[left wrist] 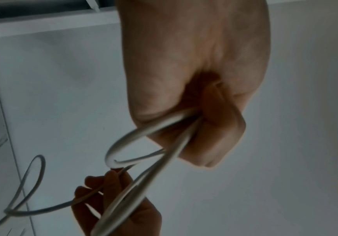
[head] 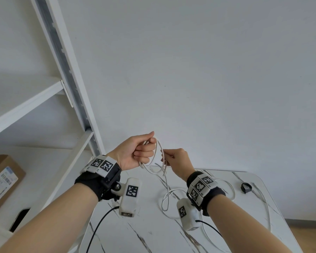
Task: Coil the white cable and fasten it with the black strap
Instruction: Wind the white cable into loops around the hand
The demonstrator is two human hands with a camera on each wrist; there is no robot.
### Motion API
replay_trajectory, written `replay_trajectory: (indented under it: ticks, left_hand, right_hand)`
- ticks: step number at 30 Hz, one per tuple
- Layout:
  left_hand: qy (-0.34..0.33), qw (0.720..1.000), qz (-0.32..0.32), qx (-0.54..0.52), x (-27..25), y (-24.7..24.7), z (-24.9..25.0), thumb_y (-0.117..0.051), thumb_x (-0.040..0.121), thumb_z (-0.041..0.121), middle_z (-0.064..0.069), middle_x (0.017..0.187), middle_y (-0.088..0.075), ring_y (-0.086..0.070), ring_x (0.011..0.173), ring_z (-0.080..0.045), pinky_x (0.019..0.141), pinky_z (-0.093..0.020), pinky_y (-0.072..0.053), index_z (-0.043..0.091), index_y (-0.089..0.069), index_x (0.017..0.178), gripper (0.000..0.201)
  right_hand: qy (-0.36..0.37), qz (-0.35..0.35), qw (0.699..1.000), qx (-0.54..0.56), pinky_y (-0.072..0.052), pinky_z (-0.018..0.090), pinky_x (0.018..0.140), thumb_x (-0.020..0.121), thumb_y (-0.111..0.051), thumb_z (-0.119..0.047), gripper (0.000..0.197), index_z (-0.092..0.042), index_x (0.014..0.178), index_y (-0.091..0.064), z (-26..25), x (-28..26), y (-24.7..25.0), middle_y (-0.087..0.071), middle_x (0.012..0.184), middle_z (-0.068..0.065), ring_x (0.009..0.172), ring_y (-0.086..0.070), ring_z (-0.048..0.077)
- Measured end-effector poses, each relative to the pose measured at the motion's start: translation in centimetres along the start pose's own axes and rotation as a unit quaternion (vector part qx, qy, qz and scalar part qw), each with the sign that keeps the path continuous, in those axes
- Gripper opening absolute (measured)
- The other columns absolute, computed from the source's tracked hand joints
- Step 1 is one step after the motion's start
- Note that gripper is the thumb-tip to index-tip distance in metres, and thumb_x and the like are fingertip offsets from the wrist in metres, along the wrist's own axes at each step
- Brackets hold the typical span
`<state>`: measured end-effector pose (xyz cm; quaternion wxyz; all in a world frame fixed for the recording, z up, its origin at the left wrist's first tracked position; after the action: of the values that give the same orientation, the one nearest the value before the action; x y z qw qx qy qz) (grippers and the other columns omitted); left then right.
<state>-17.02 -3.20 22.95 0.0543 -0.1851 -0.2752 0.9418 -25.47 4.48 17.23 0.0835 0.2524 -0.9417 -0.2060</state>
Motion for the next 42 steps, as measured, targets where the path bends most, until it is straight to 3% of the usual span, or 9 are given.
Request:
replay_trajectory:
  ticks: [3, 6, 9, 17, 19, 21, 25, 34, 42]
  left_hand:
    - [-0.011, 1.0, -0.005, -0.011, 0.0, 0.1, 0.4, -0.042, 0.092, 0.031, 0.009, 0.038, -0.029, -0.008, 0.041, -0.007, 0.03, -0.015, -0.016, 0.013, -0.05, 0.072, 0.028]
    - [-0.064, 0.996, 0.011, -0.053, 0.2, 0.8, 1.8, -0.042, 0.091, 0.024, 0.009, 0.04, -0.029, -0.011, 0.039, -0.006, 0.031, -0.015, -0.019, 0.012, -0.049, 0.076, 0.021]
    - [-0.117, 0.988, 0.016, -0.103, 0.3, 1.3, 3.5, -0.042, 0.089, 0.018, 0.009, 0.042, -0.03, -0.025, 0.032, -0.005, 0.034, -0.015, -0.02, 0.011, -0.049, 0.079, 0.014]
    - [-0.201, 0.961, 0.063, -0.181, 0.0, 3.3, 7.4, -0.034, 0.099, 0.017, 0.007, 0.046, -0.032, -0.029, 0.036, -0.005, 0.036, -0.015, -0.025, 0.012, -0.052, 0.074, 0.031]
    - [-0.208, 0.96, 0.08, -0.167, -0.1, 4.0, 7.6, -0.035, 0.099, 0.018, 0.007, 0.046, -0.032, -0.03, 0.037, -0.006, 0.037, -0.016, -0.026, 0.012, -0.052, 0.074, 0.031]
    - [-0.209, 0.963, 0.103, -0.135, 0.0, 4.8, 7.5, -0.037, 0.099, 0.018, 0.007, 0.047, -0.032, -0.03, 0.038, -0.007, 0.039, -0.017, -0.028, 0.012, -0.051, 0.074, 0.029]
    - [-0.202, 0.965, 0.14, -0.085, 0.2, 5.8, 6.8, -0.038, 0.097, 0.013, 0.005, 0.048, -0.036, -0.033, 0.041, -0.008, 0.043, -0.018, -0.031, 0.012, -0.049, 0.077, 0.023]
    - [-0.181, 0.96, 0.209, 0.047, 0.7, 6.6, 4.8, -0.038, 0.1, 0.008, -0.01, 0.068, -0.055, -0.057, 0.056, -0.019, 0.063, -0.031, -0.052, 0.01, -0.039, 0.083, 0.017]
    - [-0.144, 0.945, 0.242, 0.169, 1.5, 6.4, 2.7, -0.033, 0.101, 0.009, -0.012, 0.071, -0.054, -0.058, 0.061, -0.023, 0.06, -0.029, -0.055, 0.009, -0.04, 0.078, 0.025]
  right_hand:
    - [-0.018, -0.021, 1.0, -0.01, -0.057, 0.033, 0.078, 0.09, -0.054, -0.009, 0.021, -0.006, 0.102, -0.072, 1.1, 0.1, -0.5, -0.062, 0.062, -0.004, 0.057, -0.058, 0.008]
    - [-0.018, -0.052, 0.998, -0.025, -0.05, 0.015, 0.07, 0.09, -0.053, -0.007, 0.022, -0.006, 0.108, -0.067, 1.6, -0.4, -1.7, -0.066, 0.067, 0.0, 0.056, -0.059, -0.001]
    - [-0.034, -0.068, 0.997, -0.031, -0.043, 0.003, 0.061, 0.09, -0.053, -0.007, 0.021, -0.004, 0.107, -0.065, 2.4, -1.0, -2.4, -0.068, 0.078, 0.005, 0.066, -0.061, 0.005]
    - [-0.078, -0.149, 0.984, -0.065, -0.05, 0.029, 0.089, 0.084, -0.06, -0.003, 0.014, -0.013, 0.092, -0.066, 5.4, -3.0, -4.3, -0.068, 0.084, 0.003, 0.087, -0.065, 0.019]
    - [-0.075, -0.115, 0.989, -0.05, -0.052, 0.033, 0.085, 0.084, -0.056, -0.003, 0.018, -0.021, 0.083, -0.055, 5.4, -3.0, -3.6, -0.07, 0.078, 0.003, 0.083, -0.067, 0.022]
    - [-0.055, -0.1, 0.993, -0.034, -0.052, 0.026, 0.074, 0.087, -0.051, -0.002, 0.017, -0.018, 0.082, -0.051, 4.6, -3.0, -3.2, -0.068, 0.072, 0.002, 0.072, -0.065, 0.017]
    - [0.005, -0.112, 0.989, -0.097, -0.046, 0.022, 0.066, 0.092, -0.045, -0.006, 0.016, -0.014, 0.092, -0.059, 2.0, -2.8, -3.6, -0.063, 0.074, 0.0, 0.067, -0.057, 0.015]
    - [0.174, -0.121, 0.952, -0.22, -0.049, 0.039, 0.075, 0.097, -0.042, -0.01, 0.026, -0.012, 0.111, -0.064, -4.1, -2.8, -4.1, -0.062, 0.094, 0.013, 0.087, -0.059, 0.027]
    - [0.233, -0.119, 0.944, -0.199, -0.044, 0.034, 0.072, 0.093, -0.053, -0.011, 0.023, -0.012, 0.108, -0.07, -7.3, -3.5, -4.3, -0.063, 0.088, 0.017, 0.081, -0.057, 0.028]
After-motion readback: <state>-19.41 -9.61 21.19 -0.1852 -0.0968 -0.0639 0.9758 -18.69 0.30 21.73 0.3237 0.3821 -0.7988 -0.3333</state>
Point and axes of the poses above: each hand's wrist, its own x-axis towards the middle knuckle, its own y-axis out of the back of the hand, z = x × y, the point moved 10 cm from there along x, towards the middle knuckle
